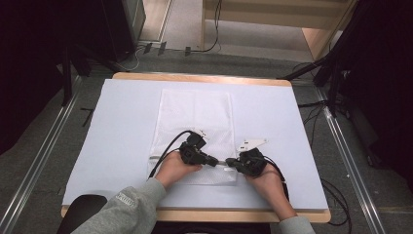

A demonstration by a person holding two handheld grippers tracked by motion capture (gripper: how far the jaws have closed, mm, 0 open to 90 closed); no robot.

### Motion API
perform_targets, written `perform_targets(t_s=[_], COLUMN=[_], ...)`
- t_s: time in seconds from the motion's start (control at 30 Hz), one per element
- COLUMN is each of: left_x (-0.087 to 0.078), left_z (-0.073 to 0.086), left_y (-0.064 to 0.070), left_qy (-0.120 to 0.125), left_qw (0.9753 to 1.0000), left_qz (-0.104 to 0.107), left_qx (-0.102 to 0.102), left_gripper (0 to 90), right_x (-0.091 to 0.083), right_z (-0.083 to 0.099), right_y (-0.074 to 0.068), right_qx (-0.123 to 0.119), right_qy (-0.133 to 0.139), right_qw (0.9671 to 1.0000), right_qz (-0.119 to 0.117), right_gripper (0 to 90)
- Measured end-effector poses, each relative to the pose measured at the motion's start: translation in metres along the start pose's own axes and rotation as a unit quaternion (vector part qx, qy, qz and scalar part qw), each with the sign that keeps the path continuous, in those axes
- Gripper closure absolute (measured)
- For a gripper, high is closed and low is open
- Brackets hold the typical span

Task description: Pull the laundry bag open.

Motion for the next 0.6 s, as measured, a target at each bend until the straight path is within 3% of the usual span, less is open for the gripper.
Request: perform_targets(t_s=[0.13,0.6], left_x=[-0.005,-0.02], left_z=[0.004,0.013], left_y=[-0.003,-0.01], left_qy=[-0.012,-0.018], left_qw=[0.9997,0.9998], left_qz=[-0.021,-0.006], left_qx=[0.007,-0.01], left_gripper=[88.1,88.0], right_x=[0.0,-0.001], right_z=[0.001,0.003], right_y=[0.0,0.002], right_qx=[0.001,0.004], right_qy=[0.001,0.006], right_qw=[1.0,0.9999], right_qz=[-0.005,-0.015], right_gripper=[90.0,90.0])
Point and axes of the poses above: each handheld gripper's, and its own axes: x roughly forward along the jaws, z roughly out of its underside, y roughly to its right, the point moved 8 cm from there along x, roughly forward along the jaws, and after that the axes turned 14 degrees about -y, right-handed, at the moved point
